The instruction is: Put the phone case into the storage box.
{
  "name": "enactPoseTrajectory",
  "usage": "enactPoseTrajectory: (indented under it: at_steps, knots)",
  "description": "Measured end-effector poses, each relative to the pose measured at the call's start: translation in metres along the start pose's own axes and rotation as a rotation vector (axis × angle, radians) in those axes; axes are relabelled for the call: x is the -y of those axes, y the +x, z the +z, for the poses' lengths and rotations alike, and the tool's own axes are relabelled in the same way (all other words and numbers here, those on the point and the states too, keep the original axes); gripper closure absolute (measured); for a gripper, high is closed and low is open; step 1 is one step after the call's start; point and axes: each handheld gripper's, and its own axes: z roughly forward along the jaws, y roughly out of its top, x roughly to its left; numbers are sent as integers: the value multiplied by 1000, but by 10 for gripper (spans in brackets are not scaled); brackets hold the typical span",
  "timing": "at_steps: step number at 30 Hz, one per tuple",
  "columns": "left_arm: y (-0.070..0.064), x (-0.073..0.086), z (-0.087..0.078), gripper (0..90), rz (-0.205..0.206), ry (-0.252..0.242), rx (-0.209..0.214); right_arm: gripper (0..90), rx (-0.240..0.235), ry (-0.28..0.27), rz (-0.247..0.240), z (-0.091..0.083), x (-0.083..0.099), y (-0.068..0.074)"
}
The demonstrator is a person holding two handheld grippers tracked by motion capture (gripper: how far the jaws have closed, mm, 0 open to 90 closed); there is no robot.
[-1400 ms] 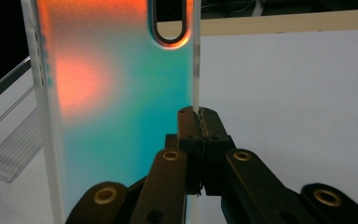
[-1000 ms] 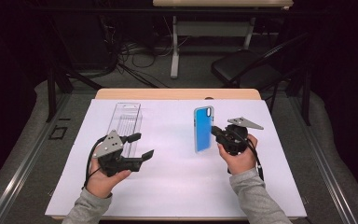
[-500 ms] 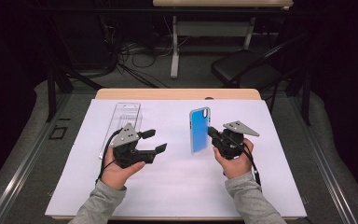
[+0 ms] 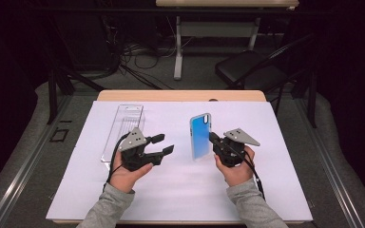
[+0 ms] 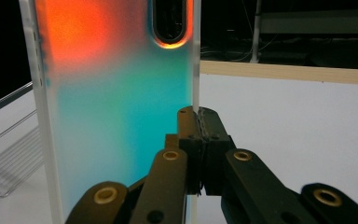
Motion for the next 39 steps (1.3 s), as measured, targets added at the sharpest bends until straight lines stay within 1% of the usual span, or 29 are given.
enactPoseTrajectory:
  at_steps: [1, 4, 6, 8, 13, 16, 19, 24, 29, 34, 39]
  knots:
    - [0, 1, -1, 454, -6, 2, -3, 894, 0, 0, 0, 0, 0, 0]
    - [1, 3, -2, 458, -55, 4, 15, 894, 0, -5, -3, 0, 1, 2]
    - [-1, 6, -1, 458, -81, 19, 20, 894, -4, -8, -9, 0, 2, 3]
    - [-2, 8, 0, 458, -80, 24, 19, 894, -6, -12, -10, -1, 3, 4]
    - [-9, 11, 5, 457, -76, 29, 48, 894, -11, -14, -12, -2, 4, 6]
    - [-12, 11, 7, 459, -83, 30, 71, 894, -17, -15, -13, -2, 4, 7]
    - [-16, 12, 11, 469, -101, 35, 92, 893, -22, -18, -23, -4, 5, 9]
    - [-20, 13, 15, 472, -108, 52, 94, 893, -28, -19, -26, -5, 5, 12]
    - [-22, 14, 19, 477, -121, 48, 102, 893, -32, -18, -33, -4, 6, 14]
    - [-23, 13, 23, 492, -153, 38, 119, 893, -39, -24, -41, -5, 6, 16]
    - [-27, 11, 28, 532, -166, 48, 132, 893, -47, -27, -43, -5, 7, 19]
